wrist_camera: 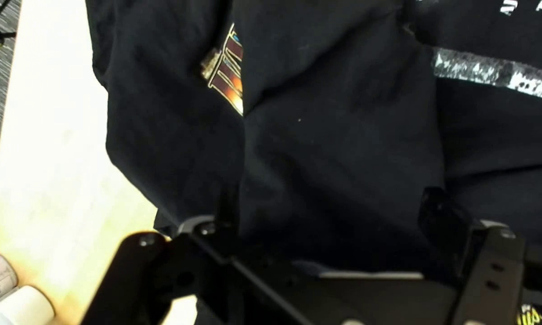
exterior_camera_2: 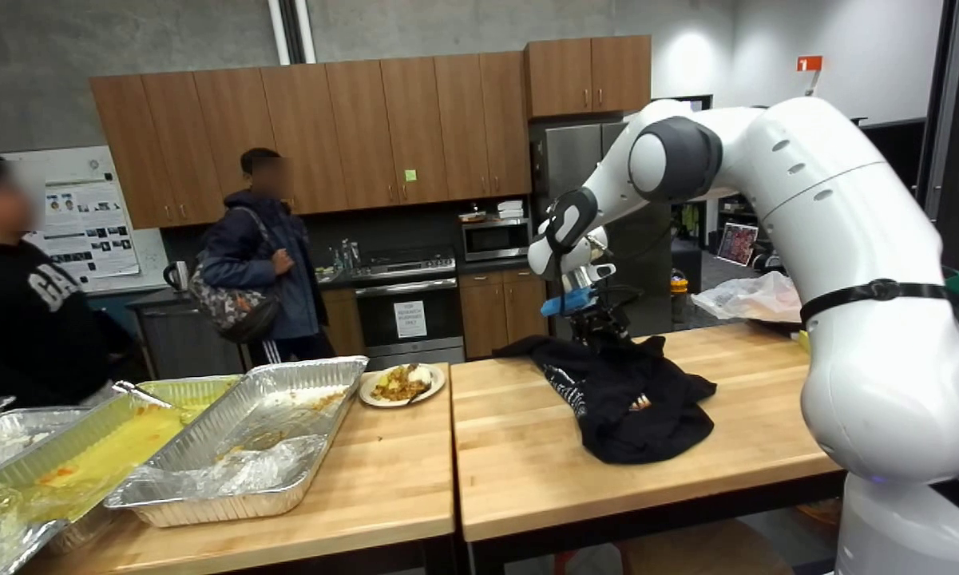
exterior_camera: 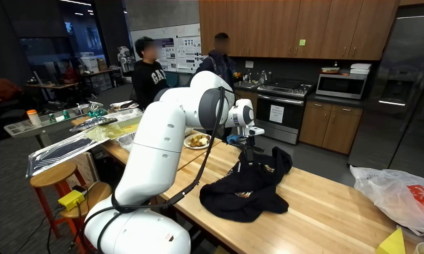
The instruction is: Fold the black t-shirt from left to right then right to left.
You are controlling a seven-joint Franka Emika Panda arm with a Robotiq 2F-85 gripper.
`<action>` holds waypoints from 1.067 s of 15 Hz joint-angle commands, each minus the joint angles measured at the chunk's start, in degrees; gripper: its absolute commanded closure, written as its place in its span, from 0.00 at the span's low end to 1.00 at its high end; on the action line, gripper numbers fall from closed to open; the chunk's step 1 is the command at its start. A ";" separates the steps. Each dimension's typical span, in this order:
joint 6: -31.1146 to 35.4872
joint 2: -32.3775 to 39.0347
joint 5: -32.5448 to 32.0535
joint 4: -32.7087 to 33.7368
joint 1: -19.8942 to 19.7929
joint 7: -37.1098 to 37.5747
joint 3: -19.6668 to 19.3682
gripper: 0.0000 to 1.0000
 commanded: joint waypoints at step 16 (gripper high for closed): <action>-13.37 13.43 3.30 12.61 3.67 -2.41 2.23 0.00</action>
